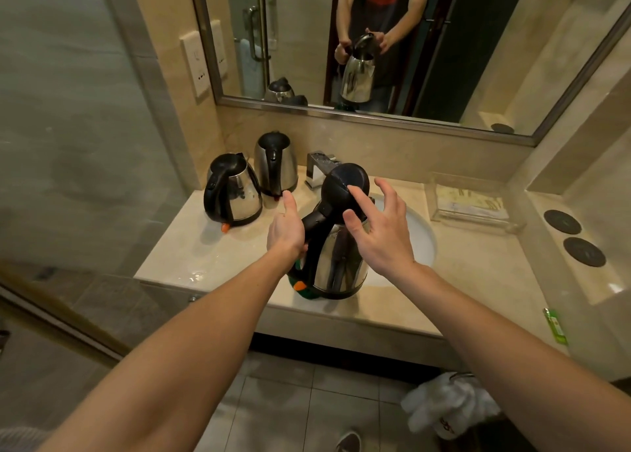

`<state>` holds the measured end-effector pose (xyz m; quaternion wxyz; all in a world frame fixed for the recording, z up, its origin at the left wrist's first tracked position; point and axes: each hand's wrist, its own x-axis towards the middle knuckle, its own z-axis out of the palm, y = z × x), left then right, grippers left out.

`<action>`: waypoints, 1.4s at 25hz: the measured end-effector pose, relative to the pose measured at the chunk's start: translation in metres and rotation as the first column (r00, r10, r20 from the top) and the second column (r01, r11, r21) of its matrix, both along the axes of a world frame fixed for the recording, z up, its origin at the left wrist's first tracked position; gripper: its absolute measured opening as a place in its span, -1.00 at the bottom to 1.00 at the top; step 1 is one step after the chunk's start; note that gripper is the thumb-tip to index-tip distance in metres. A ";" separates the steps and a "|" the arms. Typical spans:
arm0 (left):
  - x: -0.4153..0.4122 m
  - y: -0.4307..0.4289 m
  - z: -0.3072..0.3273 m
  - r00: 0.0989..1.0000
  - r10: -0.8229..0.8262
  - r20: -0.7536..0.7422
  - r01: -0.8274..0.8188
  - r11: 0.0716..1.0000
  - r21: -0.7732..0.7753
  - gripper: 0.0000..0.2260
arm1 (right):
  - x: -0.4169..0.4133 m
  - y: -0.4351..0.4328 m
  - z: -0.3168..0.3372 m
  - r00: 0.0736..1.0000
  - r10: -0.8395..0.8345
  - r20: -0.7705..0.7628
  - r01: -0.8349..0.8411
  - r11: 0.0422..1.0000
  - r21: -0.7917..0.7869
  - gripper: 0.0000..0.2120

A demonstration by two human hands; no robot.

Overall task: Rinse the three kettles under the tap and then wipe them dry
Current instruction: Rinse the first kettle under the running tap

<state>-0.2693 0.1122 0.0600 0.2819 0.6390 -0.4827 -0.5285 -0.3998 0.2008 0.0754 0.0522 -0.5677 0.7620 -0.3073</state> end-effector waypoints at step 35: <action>-0.090 -0.095 -0.083 0.968 0.221 -0.115 -0.177 0.935 0.308 -0.19 | -0.124 -0.145 -0.047 0.263 -0.344 0.901 0.026 0.937 0.350 -0.42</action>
